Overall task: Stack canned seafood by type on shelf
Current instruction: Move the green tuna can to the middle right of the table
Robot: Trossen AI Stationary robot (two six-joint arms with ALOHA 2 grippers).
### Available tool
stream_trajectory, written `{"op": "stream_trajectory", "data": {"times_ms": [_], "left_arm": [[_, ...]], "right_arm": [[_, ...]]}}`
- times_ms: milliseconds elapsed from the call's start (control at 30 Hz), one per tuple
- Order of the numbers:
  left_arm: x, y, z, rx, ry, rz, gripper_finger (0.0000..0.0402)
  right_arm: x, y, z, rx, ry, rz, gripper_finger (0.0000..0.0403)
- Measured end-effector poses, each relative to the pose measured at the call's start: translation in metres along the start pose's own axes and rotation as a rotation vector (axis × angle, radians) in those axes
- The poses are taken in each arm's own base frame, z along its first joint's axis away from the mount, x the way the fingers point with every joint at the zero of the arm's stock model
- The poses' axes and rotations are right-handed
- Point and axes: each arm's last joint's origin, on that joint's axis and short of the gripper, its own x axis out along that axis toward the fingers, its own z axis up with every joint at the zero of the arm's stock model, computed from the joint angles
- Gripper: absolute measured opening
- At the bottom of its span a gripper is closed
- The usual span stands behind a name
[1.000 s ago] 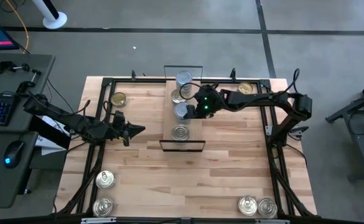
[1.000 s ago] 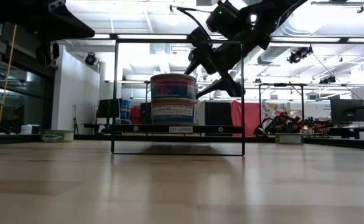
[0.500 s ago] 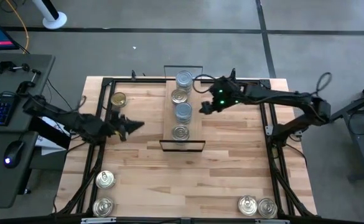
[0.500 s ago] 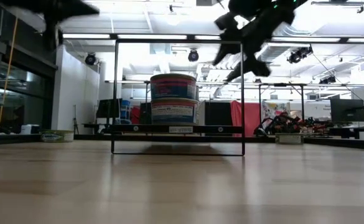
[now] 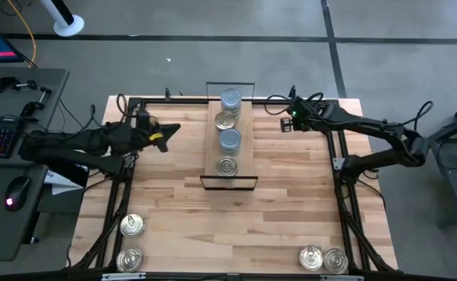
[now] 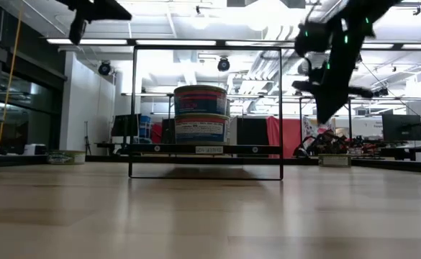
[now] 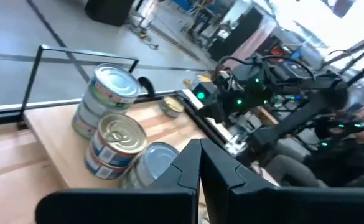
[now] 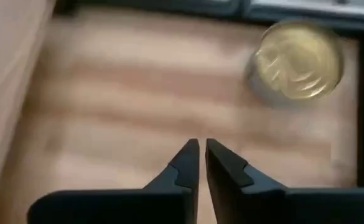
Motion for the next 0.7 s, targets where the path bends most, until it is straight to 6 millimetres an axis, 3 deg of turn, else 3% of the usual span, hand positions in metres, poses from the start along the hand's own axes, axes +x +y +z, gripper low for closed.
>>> {"op": "stream_trajectory", "data": {"times_ms": [167,267,567,700], "left_arm": [[0.014,-0.005,-0.004,-0.005,-0.011,0.005,0.0],[0.023,-0.011,-0.006,-0.006,-0.034,-0.013,0.0],[0.044,-0.028,-0.006,0.046,-0.147,-0.091,0.0],[0.048,-0.034,-0.003,0.054,-0.203,-0.125,0.0]], "right_arm": [[0.039,-0.034,0.0,0.208,-0.099,-0.133,0.0006],[0.051,-0.045,0.003,0.3,-0.159,-0.105,0.0005],[0.065,-0.066,0.003,0.381,-0.251,-0.188,0.0],[0.068,-0.065,0.002,0.381,-0.253,-0.193,0.0]]}}
